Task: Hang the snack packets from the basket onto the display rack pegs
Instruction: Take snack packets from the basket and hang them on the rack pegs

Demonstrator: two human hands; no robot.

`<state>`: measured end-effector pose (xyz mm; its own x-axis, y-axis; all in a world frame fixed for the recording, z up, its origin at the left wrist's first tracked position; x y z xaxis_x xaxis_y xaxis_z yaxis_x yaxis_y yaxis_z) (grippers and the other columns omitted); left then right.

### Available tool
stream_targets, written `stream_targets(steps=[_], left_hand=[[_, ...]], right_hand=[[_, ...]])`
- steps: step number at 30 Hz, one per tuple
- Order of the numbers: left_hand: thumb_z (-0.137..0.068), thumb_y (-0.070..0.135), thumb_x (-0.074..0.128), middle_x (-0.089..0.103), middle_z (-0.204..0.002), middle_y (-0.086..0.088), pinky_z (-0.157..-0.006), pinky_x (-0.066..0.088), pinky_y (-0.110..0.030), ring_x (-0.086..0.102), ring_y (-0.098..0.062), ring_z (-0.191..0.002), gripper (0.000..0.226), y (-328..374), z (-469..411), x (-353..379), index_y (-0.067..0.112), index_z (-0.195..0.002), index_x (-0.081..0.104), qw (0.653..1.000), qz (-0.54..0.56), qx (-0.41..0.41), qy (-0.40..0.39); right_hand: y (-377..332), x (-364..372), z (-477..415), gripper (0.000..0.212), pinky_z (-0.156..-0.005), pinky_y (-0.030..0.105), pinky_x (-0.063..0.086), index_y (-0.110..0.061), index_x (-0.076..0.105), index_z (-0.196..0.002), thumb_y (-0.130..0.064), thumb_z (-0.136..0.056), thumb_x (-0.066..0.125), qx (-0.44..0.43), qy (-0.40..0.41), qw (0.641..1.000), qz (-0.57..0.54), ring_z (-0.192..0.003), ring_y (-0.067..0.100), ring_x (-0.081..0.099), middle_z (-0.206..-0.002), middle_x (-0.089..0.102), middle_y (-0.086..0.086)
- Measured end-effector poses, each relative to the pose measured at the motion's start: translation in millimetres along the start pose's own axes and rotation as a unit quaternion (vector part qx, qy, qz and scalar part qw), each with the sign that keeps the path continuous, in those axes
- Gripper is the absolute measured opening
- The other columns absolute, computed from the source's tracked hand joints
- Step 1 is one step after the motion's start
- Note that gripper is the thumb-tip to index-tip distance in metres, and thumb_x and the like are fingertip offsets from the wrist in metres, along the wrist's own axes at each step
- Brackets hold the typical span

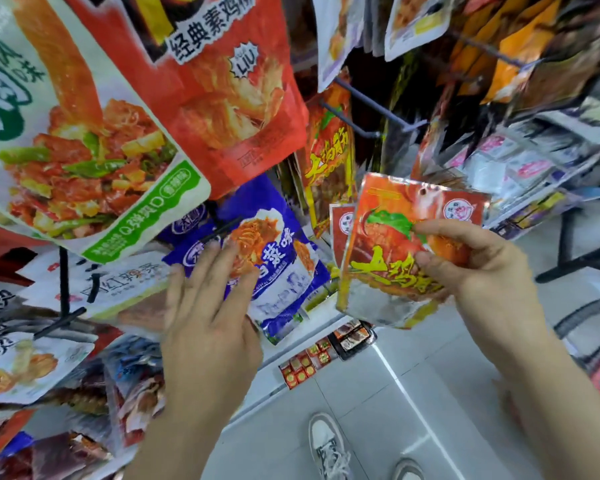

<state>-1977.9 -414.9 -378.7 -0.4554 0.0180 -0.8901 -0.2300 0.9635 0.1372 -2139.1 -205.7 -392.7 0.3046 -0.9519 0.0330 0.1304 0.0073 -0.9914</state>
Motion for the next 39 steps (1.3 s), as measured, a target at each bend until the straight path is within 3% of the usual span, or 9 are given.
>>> stream_targets(steps=[4,10,14,18,20,24,29,33,39], left_hand=[[-0.085,0.029,0.048,0.058,-0.133,0.007,-0.102,0.041,-0.03,0.049,-0.003,-0.124,0.042,36.4,-2.7,6.2,0.018,-0.122,0.065,0.957,0.253,-0.122,-0.07],[-0.088,0.013,0.062,0.076,-0.096,0.0,-0.07,0.054,-0.018,0.072,-0.009,-0.088,0.016,81.9,-25.6,17.7,0.016,-0.102,0.07,0.675,0.61,-0.384,-0.156],[-0.087,0.005,0.064,0.076,-0.084,-0.001,-0.066,0.057,-0.02,0.071,-0.009,-0.076,0.014,93.8,-23.1,15.4,0.016,-0.087,0.073,0.68,0.599,-0.42,-0.055],[-0.083,0.005,0.072,0.071,-0.072,0.021,-0.066,0.052,-0.014,0.064,0.005,-0.068,0.031,119.3,-16.0,8.1,0.036,-0.078,0.074,0.809,0.482,-0.334,0.032],[-0.082,0.013,0.068,0.071,-0.077,0.023,-0.069,0.051,-0.018,0.066,0.003,-0.073,0.027,149.5,-6.1,11.0,0.039,-0.08,0.075,0.845,0.458,-0.276,0.004],[-0.09,0.019,0.05,0.07,-0.112,0.015,-0.087,0.05,-0.02,0.064,-0.001,-0.103,0.033,191.5,10.4,19.8,0.026,-0.114,0.07,0.909,0.4,-0.111,-0.029],[-0.094,0.023,0.046,0.071,-0.111,0.01,-0.084,0.05,-0.019,0.066,-0.004,-0.097,0.036,208.3,5.5,23.6,0.021,-0.124,0.066,0.918,0.382,-0.092,-0.059],[-0.092,0.027,0.051,0.073,-0.094,0.015,-0.078,0.054,-0.026,0.066,-0.001,-0.085,0.025,204.2,-0.9,31.0,0.028,-0.105,0.072,0.85,0.467,-0.229,-0.08],[-0.098,0.006,0.048,0.075,-0.082,0.004,-0.064,0.054,-0.025,0.068,-0.01,-0.073,0.025,180.7,-14.8,30.3,0.018,-0.09,0.069,0.682,0.605,-0.404,-0.073]], right_hand=[[-7.4,-3.7,8.9,0.038,-0.067,0.031,0.055,-0.03,0.074,-0.09,0.007,-0.079,0.07,-0.009,-0.034,0.999,-0.01,-0.072,0.017,0.06,-0.084,0.068,0.001],[-18.2,-5.2,19.9,0.067,-0.076,0.042,0.06,-0.029,0.056,-0.126,0.011,-0.073,0.069,-0.004,-0.087,0.994,-0.066,-0.101,0.021,0.068,-0.122,0.065,0.003],[-22.2,-20.3,25.3,0.095,-0.071,0.021,0.056,-0.044,0.02,-0.145,-0.016,-0.071,0.074,0.014,-0.031,0.999,-0.041,-0.097,0.007,0.069,-0.119,0.067,0.003],[-24.3,-26.8,45.7,0.085,-0.09,0.024,0.049,-0.057,0.04,-0.128,-0.068,-0.053,0.079,-0.003,-0.032,0.994,0.102,-0.104,-0.002,0.058,-0.108,0.061,-0.024],[-20.0,-12.3,63.8,0.081,-0.095,0.026,0.05,-0.044,0.051,-0.13,-0.063,-0.057,0.082,0.01,-0.119,0.993,0.006,-0.106,0.0,0.06,-0.113,0.064,-0.023],[-15.7,-24.8,74.0,0.02,-0.069,0.02,0.048,-0.023,0.07,-0.089,-0.037,-0.075,0.073,0.088,0.001,0.986,-0.143,-0.069,0.0,0.062,-0.075,0.069,-0.014],[4.7,-49.7,64.8,0.058,-0.08,0.045,0.058,-0.008,0.07,-0.093,-0.053,-0.059,0.078,0.186,0.005,0.959,-0.215,-0.081,0.026,0.068,-0.092,0.074,0.013],[12.7,-59.4,63.1,0.079,-0.08,0.048,0.054,-0.001,0.068,-0.097,-0.063,-0.051,0.086,0.147,-0.058,0.952,-0.264,-0.087,0.032,0.063,-0.096,0.066,0.024],[10.4,-77.1,55.1,0.029,-0.073,0.038,0.059,-0.005,0.076,-0.084,-0.031,-0.079,0.066,0.158,0.01,0.964,-0.215,-0.073,0.025,0.071,-0.089,0.075,0.019]])
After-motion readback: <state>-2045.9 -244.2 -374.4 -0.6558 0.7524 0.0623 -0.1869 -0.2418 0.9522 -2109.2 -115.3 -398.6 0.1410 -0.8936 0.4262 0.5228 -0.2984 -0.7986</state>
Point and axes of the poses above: each hand's wrist, its own z-axis away from the middle knuckle, its own x-axis out of the palm, y = z × x, the point moved 4 cm from there along -z, towards the middle knuckle
